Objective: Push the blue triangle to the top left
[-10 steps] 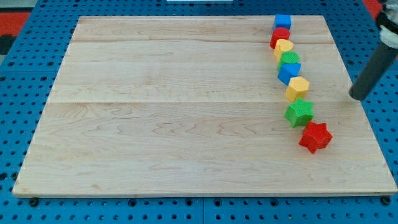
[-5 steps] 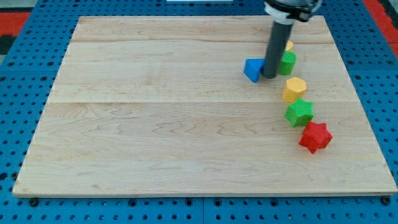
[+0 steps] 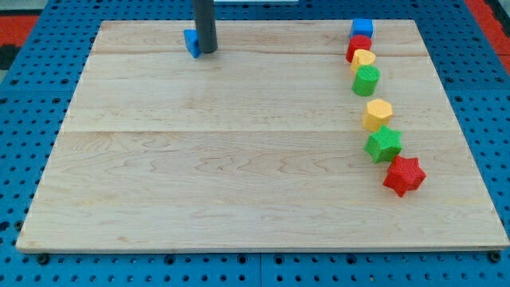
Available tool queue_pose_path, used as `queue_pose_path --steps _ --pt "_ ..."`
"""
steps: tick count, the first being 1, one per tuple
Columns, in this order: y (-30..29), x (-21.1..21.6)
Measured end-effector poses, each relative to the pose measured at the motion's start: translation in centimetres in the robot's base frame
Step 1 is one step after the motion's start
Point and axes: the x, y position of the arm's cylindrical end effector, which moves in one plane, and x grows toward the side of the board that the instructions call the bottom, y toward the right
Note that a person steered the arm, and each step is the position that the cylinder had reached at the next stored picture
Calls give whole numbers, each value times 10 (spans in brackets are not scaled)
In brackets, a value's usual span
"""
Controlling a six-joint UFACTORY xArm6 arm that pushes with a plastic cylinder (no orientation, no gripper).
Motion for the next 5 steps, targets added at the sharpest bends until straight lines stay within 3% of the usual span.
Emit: queue_pose_path --steps 2,4,5 --pt "-8 -40" --pt "-51 -38" --pt "-39 -28"
